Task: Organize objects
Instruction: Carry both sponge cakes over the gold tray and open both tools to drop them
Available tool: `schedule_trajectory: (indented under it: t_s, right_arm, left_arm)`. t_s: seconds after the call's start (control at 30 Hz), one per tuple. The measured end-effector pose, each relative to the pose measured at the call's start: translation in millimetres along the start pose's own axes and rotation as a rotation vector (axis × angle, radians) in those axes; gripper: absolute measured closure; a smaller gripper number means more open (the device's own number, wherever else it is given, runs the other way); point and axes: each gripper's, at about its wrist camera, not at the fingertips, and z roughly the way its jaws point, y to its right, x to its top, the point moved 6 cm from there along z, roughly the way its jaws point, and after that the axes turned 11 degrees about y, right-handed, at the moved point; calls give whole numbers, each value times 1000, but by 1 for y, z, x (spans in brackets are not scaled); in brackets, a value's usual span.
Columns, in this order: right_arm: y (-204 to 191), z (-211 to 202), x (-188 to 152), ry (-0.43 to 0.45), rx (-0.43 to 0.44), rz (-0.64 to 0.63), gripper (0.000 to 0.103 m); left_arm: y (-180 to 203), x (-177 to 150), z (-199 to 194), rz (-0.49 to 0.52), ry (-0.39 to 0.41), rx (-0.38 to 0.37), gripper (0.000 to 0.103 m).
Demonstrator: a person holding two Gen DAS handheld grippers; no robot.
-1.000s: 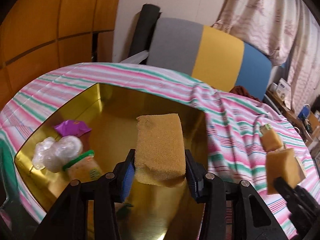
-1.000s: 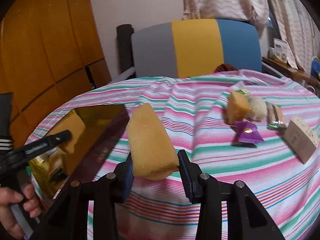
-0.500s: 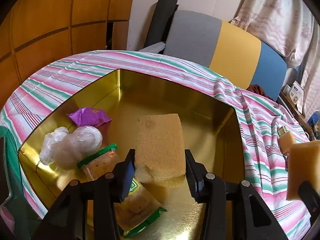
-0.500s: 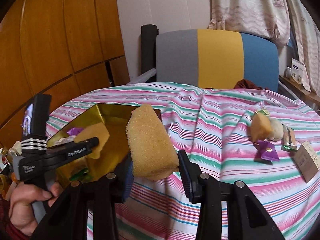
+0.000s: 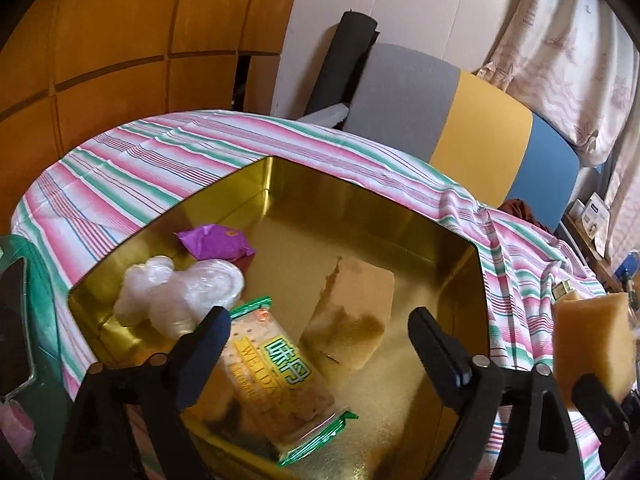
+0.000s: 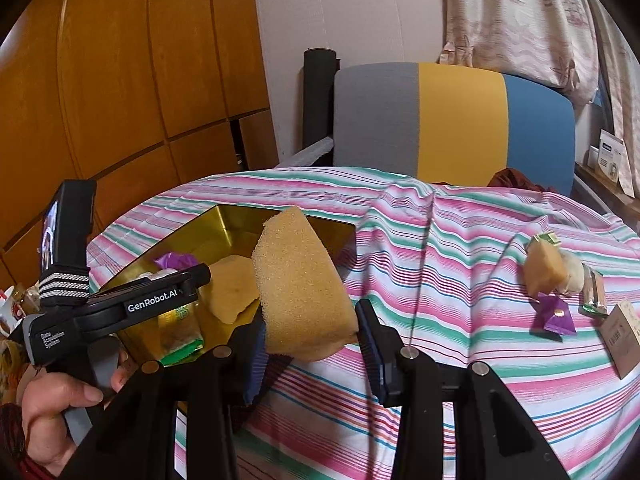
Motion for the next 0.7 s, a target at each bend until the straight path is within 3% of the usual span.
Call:
schedule_trajectory:
  t_s: [0.23,0.47,0.7]
  right_arm:
    - [-13,1,2,-5,37,3,62]
    - [-32,9,-2,-34,100,15,62]
    - [-63,31,-23,-138,160,-27,62]
  left_arm:
    - [-17,4,-13,-26,10,27,8]
    - [-54,24,-31,-53,82,134,7]
    - [-81,40,-44,-94,123,195,5]
